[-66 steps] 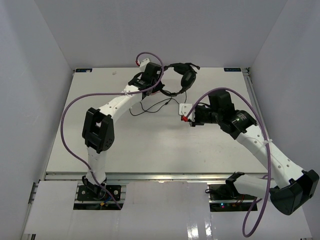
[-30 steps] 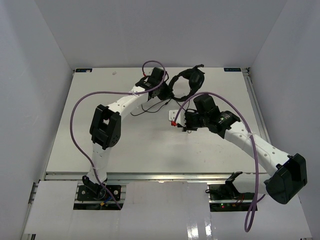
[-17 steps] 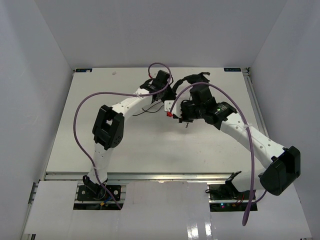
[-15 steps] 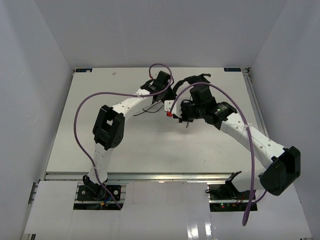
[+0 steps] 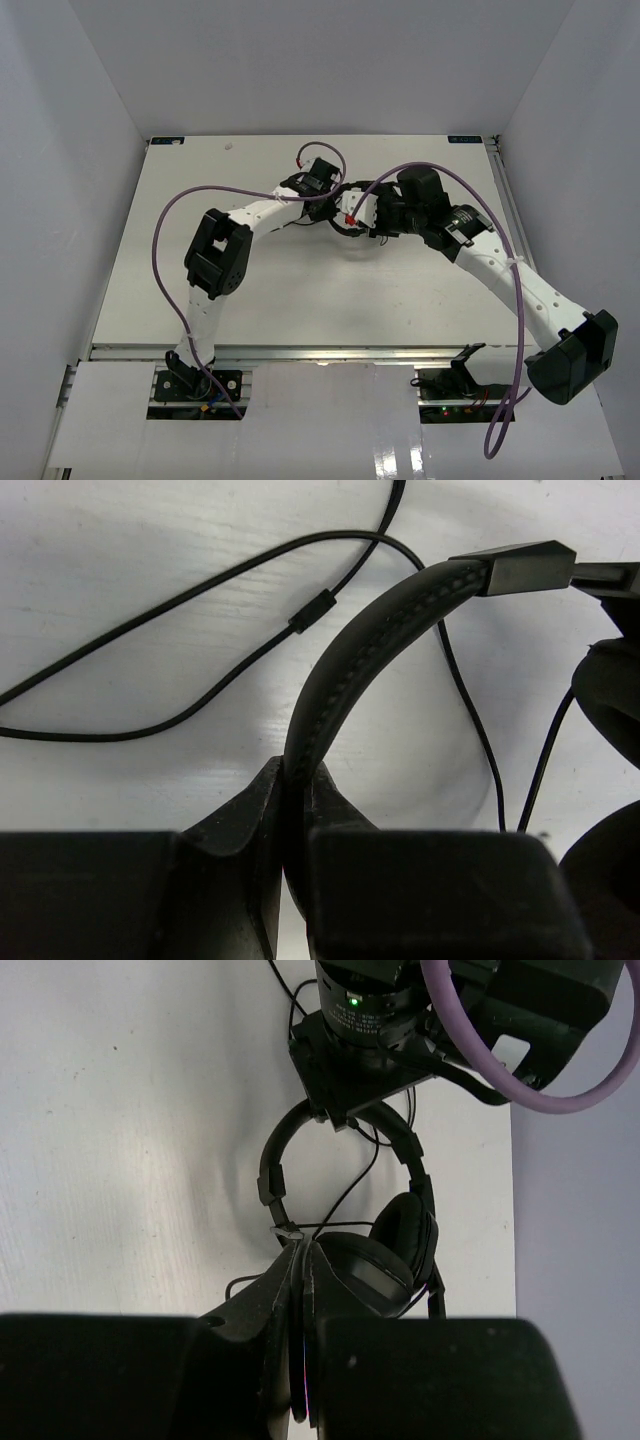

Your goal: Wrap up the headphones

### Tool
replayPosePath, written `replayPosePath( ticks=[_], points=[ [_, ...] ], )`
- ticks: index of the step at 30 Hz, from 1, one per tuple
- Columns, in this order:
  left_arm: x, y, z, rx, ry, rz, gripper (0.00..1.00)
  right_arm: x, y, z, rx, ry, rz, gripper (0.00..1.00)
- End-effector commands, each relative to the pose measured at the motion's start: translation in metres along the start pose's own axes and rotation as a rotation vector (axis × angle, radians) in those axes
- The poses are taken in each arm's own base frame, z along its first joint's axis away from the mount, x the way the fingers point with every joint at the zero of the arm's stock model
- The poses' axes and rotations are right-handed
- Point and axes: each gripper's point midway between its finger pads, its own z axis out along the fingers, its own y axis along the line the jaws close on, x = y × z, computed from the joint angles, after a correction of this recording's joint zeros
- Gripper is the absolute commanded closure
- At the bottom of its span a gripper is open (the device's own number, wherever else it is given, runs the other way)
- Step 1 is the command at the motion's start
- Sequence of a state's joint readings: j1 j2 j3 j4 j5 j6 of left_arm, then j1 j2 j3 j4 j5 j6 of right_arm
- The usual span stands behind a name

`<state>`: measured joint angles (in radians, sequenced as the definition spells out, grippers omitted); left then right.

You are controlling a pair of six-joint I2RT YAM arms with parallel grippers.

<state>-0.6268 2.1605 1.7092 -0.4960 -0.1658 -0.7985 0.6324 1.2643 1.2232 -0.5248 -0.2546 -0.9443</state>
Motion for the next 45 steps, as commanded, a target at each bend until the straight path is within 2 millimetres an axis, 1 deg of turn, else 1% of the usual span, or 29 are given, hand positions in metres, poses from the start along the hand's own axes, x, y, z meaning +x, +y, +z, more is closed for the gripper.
replayPosePath(
  ticks=[1,3,6,8,9,11,13,16,18,20,21,23,26,29,30,31,32,34,36,38,41,43,44,45],
  points=[
    [-0.036,-0.024,-0.028,0.11,-0.107,0.103,1.0,-0.011,-0.026,-0.018,0.106,-0.022,-0.016,0.92],
    [-0.03,-0.017,-0.026,0.115,-0.103,0.203,1.0,-0.005,-0.035,-0.023,0.148,-0.001,-0.012,0.92],
    [-0.023,-0.008,-0.032,0.149,-0.12,0.338,1.0,0.005,-0.046,-0.031,0.21,0.024,-0.003,0.92],
    [-0.021,-0.002,-0.04,0.173,-0.151,0.443,1.0,0.01,-0.051,-0.034,0.238,0.034,0.006,0.92],
    [-0.027,-0.005,-0.05,0.191,-0.189,0.466,1.0,0.011,-0.053,-0.037,0.25,0.033,0.011,0.92],
    [-0.018,0.008,-0.053,0.188,-0.189,0.534,1.0,0.016,-0.056,-0.037,0.266,0.035,0.02,0.92],
    [-0.016,0.011,-0.063,0.213,-0.212,0.608,1.0,0.02,-0.056,-0.035,0.264,0.037,0.032,0.92],
    [-0.014,0.002,-0.081,0.303,-0.247,0.709,1.0,0.025,-0.054,-0.028,0.249,0.029,0.054,0.91],
    [-0.008,-0.009,-0.097,0.392,-0.257,0.763,1.0,0.028,-0.054,-0.022,0.237,0.024,0.08,0.91],
    [-0.002,-0.015,-0.106,0.45,-0.263,0.803,1.0,0.034,-0.059,-0.018,0.241,0.015,0.109,0.92],
    [0.003,-0.021,-0.114,0.498,-0.266,0.817,1.0,0.037,-0.061,-0.016,0.243,0.011,0.132,0.92],
    [0.012,-0.03,-0.125,0.558,-0.266,0.84,1.0,0.046,-0.068,-0.015,0.252,-0.003,0.179,0.92],
    [0.013,-0.042,-0.145,0.616,-0.323,0.85,1.0,0.062,-0.074,-0.013,0.254,-0.025,0.26,0.92],
    [0.012,-0.047,-0.166,0.664,-0.355,0.835,1.0,0.075,-0.073,-0.009,0.245,-0.046,0.317,0.92],
    [0.01,-0.048,-0.172,0.675,-0.369,0.832,1.0,0.077,-0.073,-0.008,0.242,-0.056,0.327,0.92],
    [0.009,-0.052,-0.185,0.712,-0.391,0.829,1.0,0.081,-0.07,-0.003,0.225,-0.068,0.355,0.92],
    [0.01,-0.055,-0.194,0.738,-0.396,0.812,1.0,0.084,-0.068,-0.001,0.213,-0.077,0.375,0.92],
    [0.013,-0.055,-0.204,0.767,-0.401,0.79,1.0,0.087,-0.067,0.002,0.184,-0.109,0.413,0.92],
    [0.01,-0.055,-0.217,0.782,-0.427,0.766,1.0,0.089,-0.063,0.003,0.149,-0.146,0.462,0.92],
    [0.005,-0.057,-0.232,0.802,-0.465,0.749,1.0,0.089,-0.058,0.003,0.112,-0.194,0.499,0.92],
    [0.0,-0.068,-0.265,0.884,-0.498,0.698,1.0,0.077,-0.04,0.007,-0.009,-0.322,0.536,0.92],
    [-0.005,-0.077,-0.284,0.94,-0.505,0.673,1.0,0.06,-0.024,0.007,-0.114,-0.426,0.588,0.92],
    [-0.007,-0.081,-0.292,0.961,-0.507,0.662,1.0,0.056,-0.021,0.008,-0.142,-0.467,0.573,0.92],
    [-0.013,-0.089,-0.304,0.988,-0.523,0.644,1.0,0.048,-0.018,0.008,-0.183,-0.514,0.61,0.91]
  ],
)
